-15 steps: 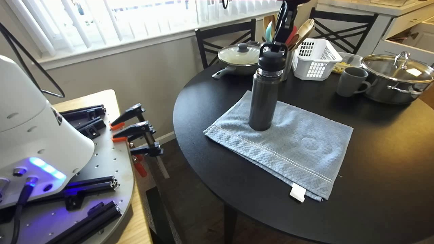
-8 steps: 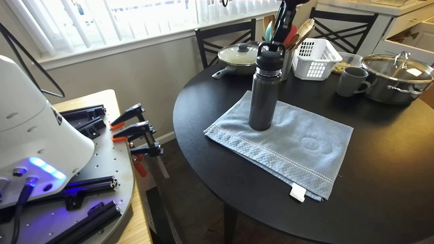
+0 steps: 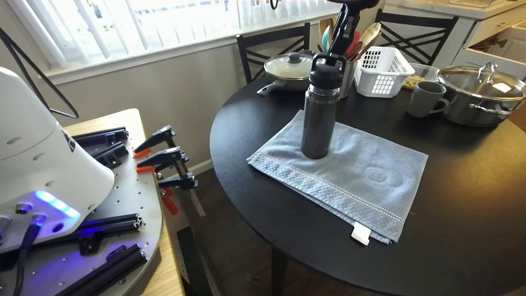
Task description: Pick up the black lid and put it on the metal bottle
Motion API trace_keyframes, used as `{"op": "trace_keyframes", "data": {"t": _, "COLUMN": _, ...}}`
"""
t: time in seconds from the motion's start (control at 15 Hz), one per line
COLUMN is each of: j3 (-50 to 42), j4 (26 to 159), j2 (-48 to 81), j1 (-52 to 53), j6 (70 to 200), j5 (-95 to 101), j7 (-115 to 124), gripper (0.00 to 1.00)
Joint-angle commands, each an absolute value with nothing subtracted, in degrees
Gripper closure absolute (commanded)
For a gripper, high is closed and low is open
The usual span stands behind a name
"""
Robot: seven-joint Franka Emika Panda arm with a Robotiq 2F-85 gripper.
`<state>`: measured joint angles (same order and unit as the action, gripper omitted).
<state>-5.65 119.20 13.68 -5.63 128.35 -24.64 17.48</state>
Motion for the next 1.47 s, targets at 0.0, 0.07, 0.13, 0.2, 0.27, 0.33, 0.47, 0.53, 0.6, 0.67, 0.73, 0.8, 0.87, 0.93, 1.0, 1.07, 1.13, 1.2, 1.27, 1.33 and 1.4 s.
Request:
{"op": "trace_keyframes", "data": {"t": 0.0, "j3": -5.15, "j4": 118.24, "j2": 14.09, "j1": -6.41, "j6": 125.43, "j5": -26.21, "j7": 16.55, "gripper": 0.94}}
{"op": "trace_keyframes", "data": {"t": 0.07, "j3": -5.15, "j4": 118.24, "j2": 14.13, "j1": -6.37, "j6": 125.46, "j5": -26.25, "j7": 16.58, "gripper": 0.94}}
{"op": "trace_keyframes", "data": {"t": 0.13, "j3": -5.16, "j4": 118.41, "j2": 14.18, "j1": -6.28, "j6": 126.35, "j5": -26.33, "j7": 16.76, "gripper": 0.94}}
{"op": "trace_keyframes", "data": {"t": 0.2, "j3": -5.2, "j4": 118.73, "j2": 14.19, "j1": -6.14, "j6": 127.92, "j5": -26.31, "j7": 16.91, "gripper": 0.94}}
{"op": "trace_keyframes", "data": {"t": 0.27, "j3": -5.21, "j4": 118.88, "j2": 14.27, "j1": -6.05, "j6": 128.8, "j5": -26.12, "j7": 16.91, "gripper": 0.94}}
{"op": "trace_keyframes", "data": {"t": 0.33, "j3": -5.24, "j4": 119.28, "j2": 14.39, "j1": -5.83, "j6": 130.99, "j5": -25.88, "j7": 17.02, "gripper": 0.94}}
{"op": "trace_keyframes", "data": {"t": 0.47, "j3": -5.08, "j4": 119.71, "j2": 14.87, "j1": -5.64, "j6": 134.29, "j5": -25.75, "j7": 16.99, "gripper": 0.94}}
{"op": "trace_keyframes", "data": {"t": 0.53, "j3": -4.95, "j4": 119.74, "j2": 15.16, "j1": -5.61, "j6": 135.07, "j5": -25.62, "j7": 17.01, "gripper": 0.94}}
{"op": "trace_keyframes", "data": {"t": 0.6, "j3": -4.77, "j4": 119.72, "j2": 15.46, "j1": -5.61, "j6": 135.28, "j5": -25.55, "j7": 16.97, "gripper": 0.94}}
{"op": "trace_keyframes", "data": {"t": 0.67, "j3": -4.55, "j4": 119.64, "j2": 15.48, "j1": -5.65, "j6": 134.85, "j5": -25.61, "j7": 16.83, "gripper": 0.94}}
{"op": "trace_keyframes", "data": {"t": 0.73, "j3": -4.38, "j4": 119.6, "j2": 15.45, "j1": -5.67, "j6": 134.05, "j5": -25.65, "j7": 16.73, "gripper": 0.94}}
{"op": "trace_keyframes", "data": {"t": 0.8, "j3": -4.2, "j4": 119.45, "j2": 15.48, "j1": -5.74, "j6": 133.29, "j5": -25.8, "j7": 16.5, "gripper": 0.94}}
{"op": "trace_keyframes", "data": {"t": 0.87, "j3": -4.04, "j4": 119.25, "j2": 15.49, "j1": -5.81, "j6": 132.49, "j5": -25.93, "j7": 16.4, "gripper": 0.94}}
{"op": "trace_keyframes", "data": {"t": 0.93, "j3": -3.93, "j4": 119.1, "j2": 15.5, "j1": -5.86, "j6": 131.93, "j5": -25.99, "j7": 16.37, "gripper": 0.94}}
{"op": "trace_keyframes", "data": {"t": 1.0, "j3": -3.86, "j4": 119.04, "j2": 15.54, "j1": -5.86, "j6": 131.81, "j5": -25.98, "j7": 16.43, "gripper": 0.94}}
{"op": "trace_keyframes", "data": {"t": 1.07, "j3": -3.83, "j4": 118.95, "j2": 15.64, "j1": -5.81, "j6": 131.72, "j5": -25.83, "j7": 16.6, "gripper": 0.94}}
{"op": "trace_keyframes", "data": {"t": 1.13, "j3": -3.85, "j4": 118.96, "j2": 15.68, "j1": -5.74, "j6": 131.95, "j5": -25.65, "j7": 16.8, "gripper": 0.94}}
{"op": "trace_keyframes", "data": {"t": 1.2, "j3": -3.88, "j4": 118.98, "j2": 15.71, "j1": -5.7, "j6": 132.01, "j5": -25.49, "j7": 16.93, "gripper": 0.94}}
{"op": "trace_keyframes", "data": {"t": 1.27, "j3": -3.92, "j4": 119.05, "j2": 15.72, "j1": -5.63, "j6": 132.25, "j5": -25.33, "j7": 17.06, "gripper": 0.94}}
{"op": "trace_keyframes", "data": {"t": 1.33, "j3": -4.0, "j4": 119.2, "j2": 15.63, "j1": -5.52, "j6": 132.7, "j5": -25.08, "j7": 17.33, "gripper": 0.94}}
{"op": "trace_keyframes", "data": {"t": 1.4, "j3": -4.06, "j4": 119.24, "j2": 15.57, "j1": -5.47, "j6": 132.64, "j5": -24.83, "j7": 17.44, "gripper": 0.52}}
